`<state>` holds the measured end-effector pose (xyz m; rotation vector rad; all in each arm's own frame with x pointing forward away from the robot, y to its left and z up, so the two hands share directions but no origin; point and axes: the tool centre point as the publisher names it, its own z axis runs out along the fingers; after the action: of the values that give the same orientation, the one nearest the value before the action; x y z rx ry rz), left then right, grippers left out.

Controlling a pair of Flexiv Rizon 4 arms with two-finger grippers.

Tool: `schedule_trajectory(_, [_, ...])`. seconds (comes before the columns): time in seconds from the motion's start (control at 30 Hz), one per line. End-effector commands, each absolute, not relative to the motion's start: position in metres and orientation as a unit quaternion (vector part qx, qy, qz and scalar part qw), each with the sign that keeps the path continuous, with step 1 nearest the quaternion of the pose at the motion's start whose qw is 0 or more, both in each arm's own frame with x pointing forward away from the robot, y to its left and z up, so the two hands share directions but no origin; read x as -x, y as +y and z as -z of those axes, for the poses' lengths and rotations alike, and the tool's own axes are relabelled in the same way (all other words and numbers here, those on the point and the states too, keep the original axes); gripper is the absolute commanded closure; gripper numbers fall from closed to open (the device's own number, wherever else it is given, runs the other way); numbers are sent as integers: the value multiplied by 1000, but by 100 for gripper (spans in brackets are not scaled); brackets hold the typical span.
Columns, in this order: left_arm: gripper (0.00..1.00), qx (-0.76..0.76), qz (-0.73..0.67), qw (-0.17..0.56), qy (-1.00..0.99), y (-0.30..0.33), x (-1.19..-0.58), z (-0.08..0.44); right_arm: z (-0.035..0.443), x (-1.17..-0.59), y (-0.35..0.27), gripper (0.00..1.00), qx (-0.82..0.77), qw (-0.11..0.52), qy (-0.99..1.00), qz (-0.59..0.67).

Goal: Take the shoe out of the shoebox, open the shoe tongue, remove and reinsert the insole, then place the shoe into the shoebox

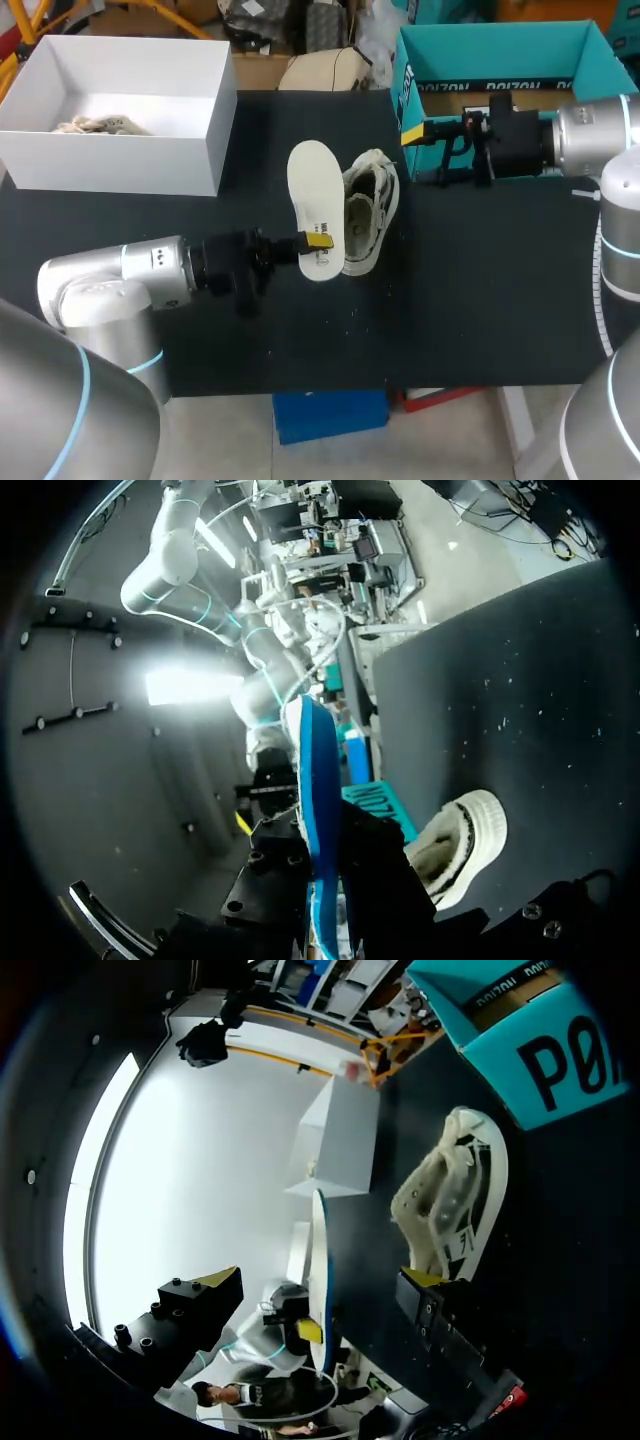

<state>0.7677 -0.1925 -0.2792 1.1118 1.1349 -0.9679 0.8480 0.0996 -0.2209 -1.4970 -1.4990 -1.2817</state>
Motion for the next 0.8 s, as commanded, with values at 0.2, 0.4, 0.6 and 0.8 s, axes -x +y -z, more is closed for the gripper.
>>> schedule_trajectory(0.2, [100,-488,423,590,486,-198,-776,277,222,-847,101,0,572,326,-571,490])
schedule_trajectory(0.4, [100,-488,423,590,486,-198,-776,277,230,-843,127,0,531,354,-578,509])
schedule_trajectory(0.6, [100,-488,423,590,486,-198,-776,277,239,-840,146,0,495,374,-596,510])
schedule_trajectory(0.8, [100,-488,423,590,486,-198,-776,277,244,-834,165,16,483,381,-613,497])
